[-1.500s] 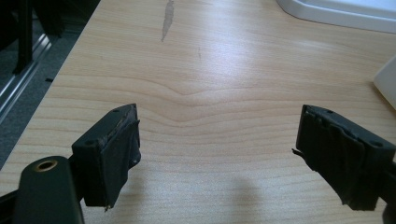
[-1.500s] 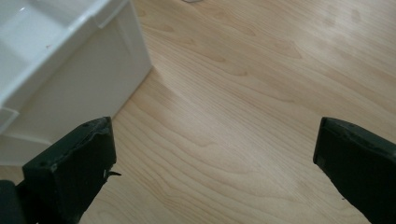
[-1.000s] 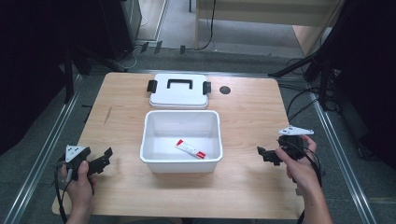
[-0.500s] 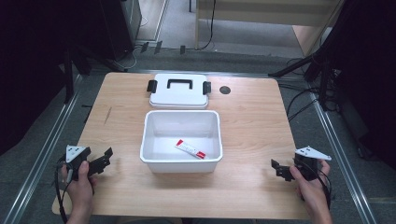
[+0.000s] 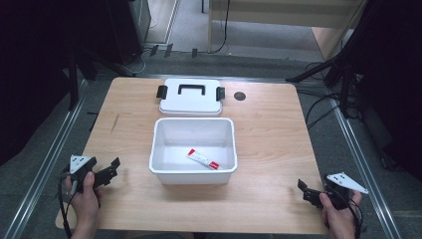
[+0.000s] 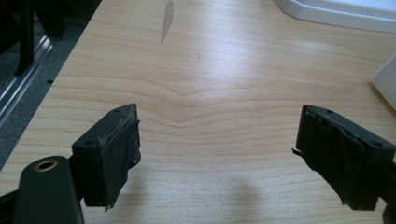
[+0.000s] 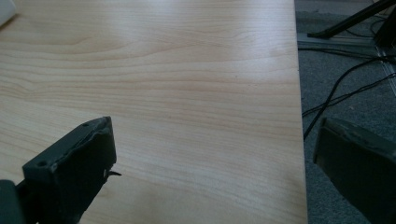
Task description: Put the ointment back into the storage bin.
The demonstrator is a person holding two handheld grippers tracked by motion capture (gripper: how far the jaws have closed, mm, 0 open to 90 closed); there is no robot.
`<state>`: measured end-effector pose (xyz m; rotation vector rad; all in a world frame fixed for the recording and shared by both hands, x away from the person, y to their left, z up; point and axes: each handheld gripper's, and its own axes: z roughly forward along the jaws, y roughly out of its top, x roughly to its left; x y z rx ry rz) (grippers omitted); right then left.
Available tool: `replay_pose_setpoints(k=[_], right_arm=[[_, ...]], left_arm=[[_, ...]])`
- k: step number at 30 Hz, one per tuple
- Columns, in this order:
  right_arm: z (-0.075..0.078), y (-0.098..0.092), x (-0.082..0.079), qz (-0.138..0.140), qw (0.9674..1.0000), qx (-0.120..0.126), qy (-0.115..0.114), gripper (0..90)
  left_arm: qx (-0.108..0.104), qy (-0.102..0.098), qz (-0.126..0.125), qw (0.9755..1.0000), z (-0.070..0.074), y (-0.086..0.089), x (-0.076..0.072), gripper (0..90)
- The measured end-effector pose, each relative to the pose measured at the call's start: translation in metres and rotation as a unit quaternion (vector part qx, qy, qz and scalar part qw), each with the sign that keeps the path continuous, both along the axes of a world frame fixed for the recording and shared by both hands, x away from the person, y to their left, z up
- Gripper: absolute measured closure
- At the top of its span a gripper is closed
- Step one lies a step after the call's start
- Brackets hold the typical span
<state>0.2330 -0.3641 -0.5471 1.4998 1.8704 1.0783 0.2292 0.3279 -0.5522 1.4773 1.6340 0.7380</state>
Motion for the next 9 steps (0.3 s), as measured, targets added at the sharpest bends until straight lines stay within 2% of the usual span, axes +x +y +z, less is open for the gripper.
replay_pose_setpoints(k=[5, 9], right_arm=[[0.0006, -0.0062, -0.0102, -0.021, 0.9992, 0.026, -0.022, 0.0], [0.0004, -0.0090, -0.0091, -0.027, 0.9986, 0.040, -0.019, 0.6]], left_arm=[[-0.004, 0.001, 0.000, 1.0000, -0.0001, 0.0011, 0.0002, 14.4], [-0.003, 0.000, 0.001, 1.0000, -0.0001, 0.0006, -0.0001, 14.4]])
